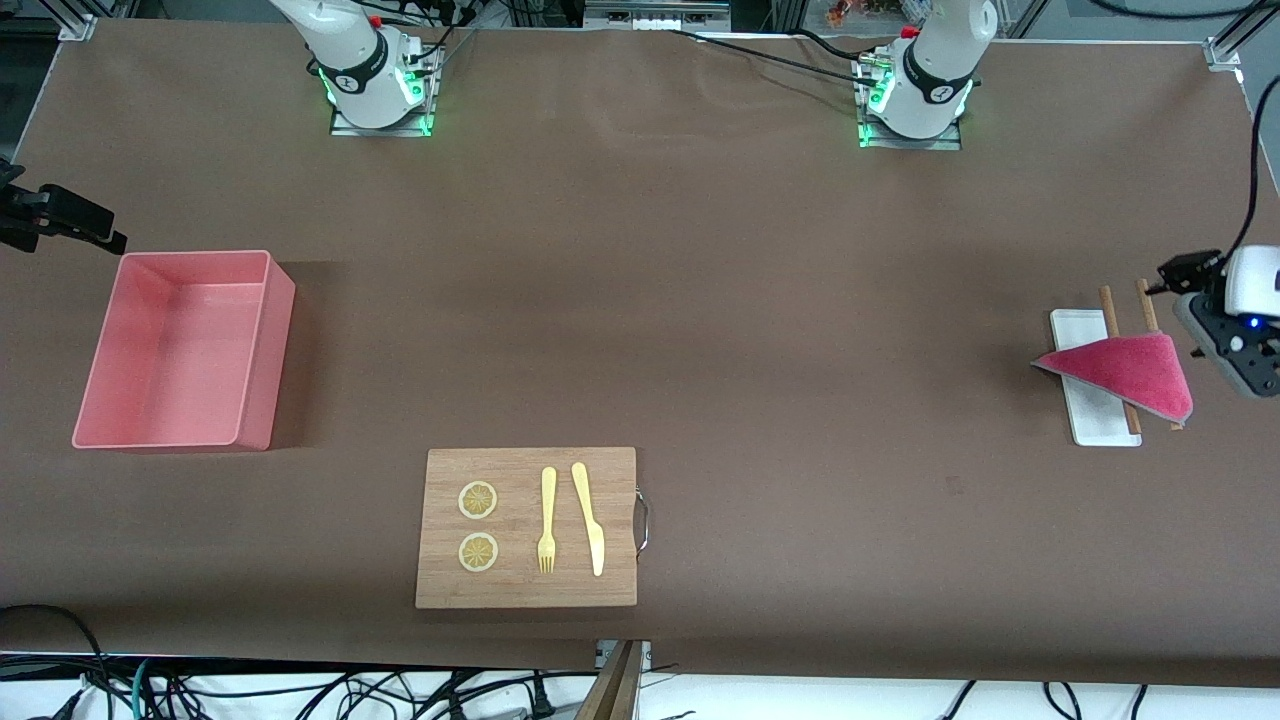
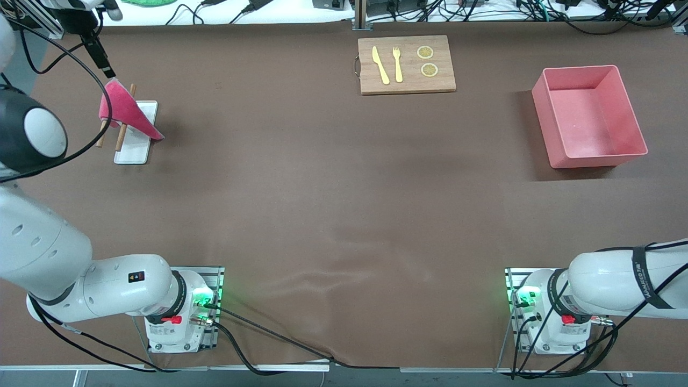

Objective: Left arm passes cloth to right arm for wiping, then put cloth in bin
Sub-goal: 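Lower the left gripper onto the pink cloth and grasp its edge, then lift the pink cloth off the white tray with the left gripper, then carry the cloth to mid-table with the left gripper while the right gripper approaches, then grasp the hanging cloth edge with the right gripper below the left gripper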

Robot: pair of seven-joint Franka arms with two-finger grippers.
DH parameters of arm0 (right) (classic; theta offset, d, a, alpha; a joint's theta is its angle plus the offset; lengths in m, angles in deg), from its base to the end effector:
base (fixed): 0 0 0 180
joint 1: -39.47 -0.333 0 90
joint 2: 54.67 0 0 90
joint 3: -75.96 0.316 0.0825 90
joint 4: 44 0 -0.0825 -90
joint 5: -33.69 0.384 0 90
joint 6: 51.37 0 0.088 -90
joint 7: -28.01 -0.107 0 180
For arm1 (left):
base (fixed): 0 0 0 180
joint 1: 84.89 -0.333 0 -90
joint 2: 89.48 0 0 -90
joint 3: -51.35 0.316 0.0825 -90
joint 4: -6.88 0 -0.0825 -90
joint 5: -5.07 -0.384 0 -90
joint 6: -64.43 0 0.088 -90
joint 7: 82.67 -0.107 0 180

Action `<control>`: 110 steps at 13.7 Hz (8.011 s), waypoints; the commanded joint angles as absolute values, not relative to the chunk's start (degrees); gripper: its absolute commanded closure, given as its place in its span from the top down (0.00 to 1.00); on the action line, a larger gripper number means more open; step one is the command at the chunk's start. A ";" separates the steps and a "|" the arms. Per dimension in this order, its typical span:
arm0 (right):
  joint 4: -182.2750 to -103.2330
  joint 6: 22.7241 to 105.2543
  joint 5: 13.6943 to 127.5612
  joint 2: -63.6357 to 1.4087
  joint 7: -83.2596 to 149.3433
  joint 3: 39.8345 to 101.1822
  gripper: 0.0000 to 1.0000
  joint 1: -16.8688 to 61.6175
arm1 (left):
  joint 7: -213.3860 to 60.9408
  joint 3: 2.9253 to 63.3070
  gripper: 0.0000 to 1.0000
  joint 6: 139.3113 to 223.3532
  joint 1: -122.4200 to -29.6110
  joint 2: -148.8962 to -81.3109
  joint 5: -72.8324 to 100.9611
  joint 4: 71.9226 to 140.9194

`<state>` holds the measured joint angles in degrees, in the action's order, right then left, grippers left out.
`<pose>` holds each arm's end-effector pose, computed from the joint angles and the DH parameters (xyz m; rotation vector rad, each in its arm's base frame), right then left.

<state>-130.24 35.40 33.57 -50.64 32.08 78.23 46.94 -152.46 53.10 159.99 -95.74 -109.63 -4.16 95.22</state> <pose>0.5677 -0.0527 0.6110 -3.1344 0.0310 0.0953 0.6206 0.1525 0.4352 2.6869 -1.5254 -0.4360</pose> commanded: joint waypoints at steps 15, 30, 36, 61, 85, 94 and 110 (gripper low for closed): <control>-129.60 35.20 34.66 -49.57 31.53 78.77 1.00 46.86 | -176.09 52.85 0.57 178.68 -101.59 -124.20 -6.70 87.92; -129.51 35.64 34.49 -48.60 31.44 78.86 1.00 44.83 | -177.24 52.59 0.44 181.77 -102.56 -126.31 -5.91 88.71; -129.51 35.64 34.49 -48.60 31.53 78.86 1.00 44.83 | -177.16 52.41 0.38 180.63 -102.29 -126.13 -5.83 88.80; -129.60 35.55 34.57 -44.56 29.00 78.95 1.00 41.15 | -154.18 50.21 0.00 150.25 -94.84 -114.20 -4.77 87.31; -129.34 67.45 43.89 -32.26 -25.94 78.95 1.00 17.77 | -119.55 49.68 0.00 141.32 -65.39 -117.60 44.62 70.69; -129.34 72.12 44.33 -27.78 -35.18 78.95 1.00 13.46 | -126.53 48.98 0.00 158.39 -60.45 -117.43 47.43 69.90; -127.59 78.10 53.11 -21.62 -36.50 82.19 1.00 12.05 | -128.20 49.07 0.00 157.95 -61.69 -113.30 50.51 70.08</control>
<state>-129.91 78.27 50.88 -21.82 -35.41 81.52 12.26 -127.25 48.96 158.65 -61.29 -113.90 48.81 69.58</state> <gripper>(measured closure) 0.000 0.987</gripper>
